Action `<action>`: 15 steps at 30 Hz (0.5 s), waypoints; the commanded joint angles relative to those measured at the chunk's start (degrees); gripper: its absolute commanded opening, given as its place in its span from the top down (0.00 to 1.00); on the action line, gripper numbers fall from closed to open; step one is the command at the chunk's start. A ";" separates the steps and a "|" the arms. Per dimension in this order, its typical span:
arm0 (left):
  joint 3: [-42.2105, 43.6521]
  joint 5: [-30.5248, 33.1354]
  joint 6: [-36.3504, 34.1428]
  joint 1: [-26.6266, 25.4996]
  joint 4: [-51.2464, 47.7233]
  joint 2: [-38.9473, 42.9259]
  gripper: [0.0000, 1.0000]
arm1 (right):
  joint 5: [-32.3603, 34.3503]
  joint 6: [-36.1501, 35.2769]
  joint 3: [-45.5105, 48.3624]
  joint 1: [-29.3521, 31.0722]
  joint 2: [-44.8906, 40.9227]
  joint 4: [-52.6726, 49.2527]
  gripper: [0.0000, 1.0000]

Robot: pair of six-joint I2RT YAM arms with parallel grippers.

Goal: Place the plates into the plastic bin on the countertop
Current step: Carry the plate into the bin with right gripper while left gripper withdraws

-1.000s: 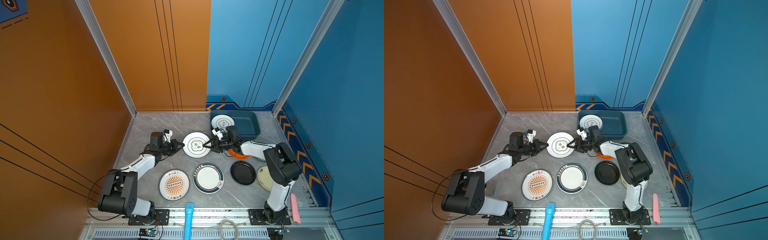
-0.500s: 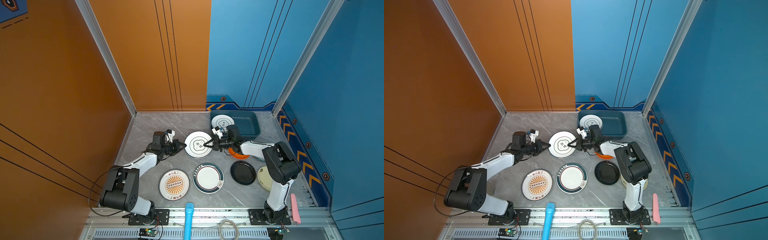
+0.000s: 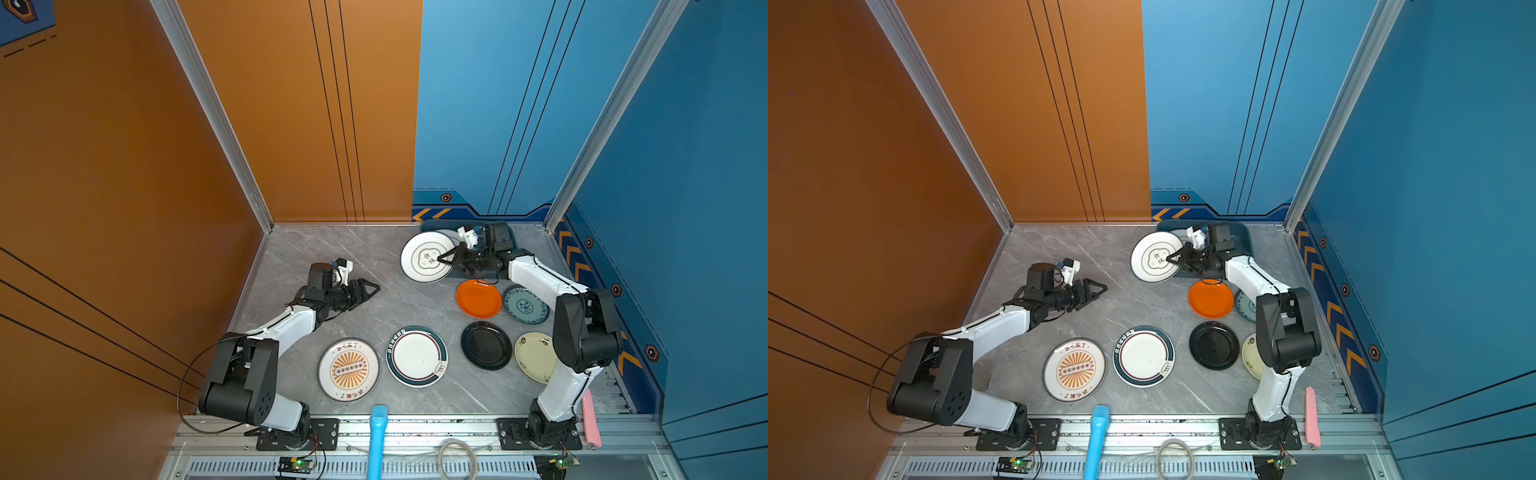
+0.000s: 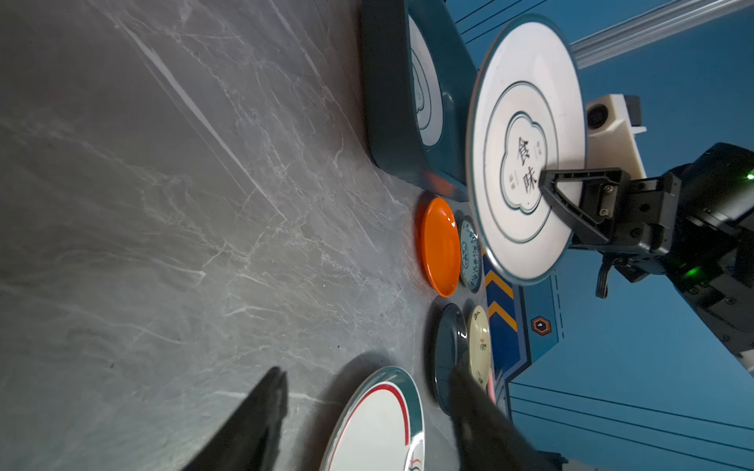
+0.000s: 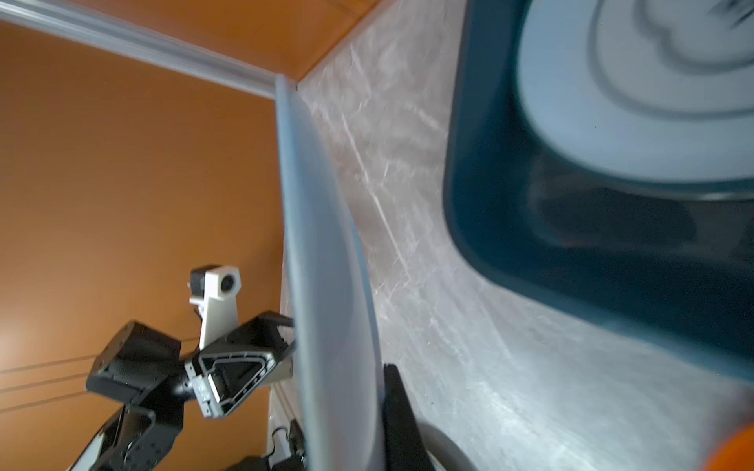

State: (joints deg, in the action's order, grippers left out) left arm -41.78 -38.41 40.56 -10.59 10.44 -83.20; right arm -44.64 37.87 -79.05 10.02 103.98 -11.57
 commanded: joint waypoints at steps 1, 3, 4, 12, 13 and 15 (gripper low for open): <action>1.27 0.99 -1.52 0.19 -0.59 2.82 0.02 | 5.52 -1.60 -4.88 -3.61 -0.41 -7.07 1.00; 2.05 0.86 -1.62 0.43 -0.59 3.68 0.02 | 7.10 -1.40 -7.94 -5.01 1.66 -8.58 1.00; 2.30 0.97 -1.73 0.65 -0.87 4.12 0.02 | 7.68 -1.39 -9.51 -5.52 2.65 -9.44 1.00; 5.65 2.04 -1.47 3.92 -1.39 7.84 0.02 | 9.20 -1.00 -20.83 -7.12 11.37 -14.17 1.00; 5.87 2.07 -1.52 4.23 -1.47 8.09 0.02 | 9.37 -0.97 -21.83 -7.21 12.32 -14.66 1.00; 6.18 1.79 -1.83 4.67 -1.56 8.45 0.02 | 9.90 -0.98 -23.50 -7.30 14.32 -15.57 1.00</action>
State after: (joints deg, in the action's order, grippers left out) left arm -36.38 -37.47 40.07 -6.55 9.91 -76.01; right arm -35.70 37.28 -99.15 3.03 116.77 -24.16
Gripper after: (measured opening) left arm 0.979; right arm 0.100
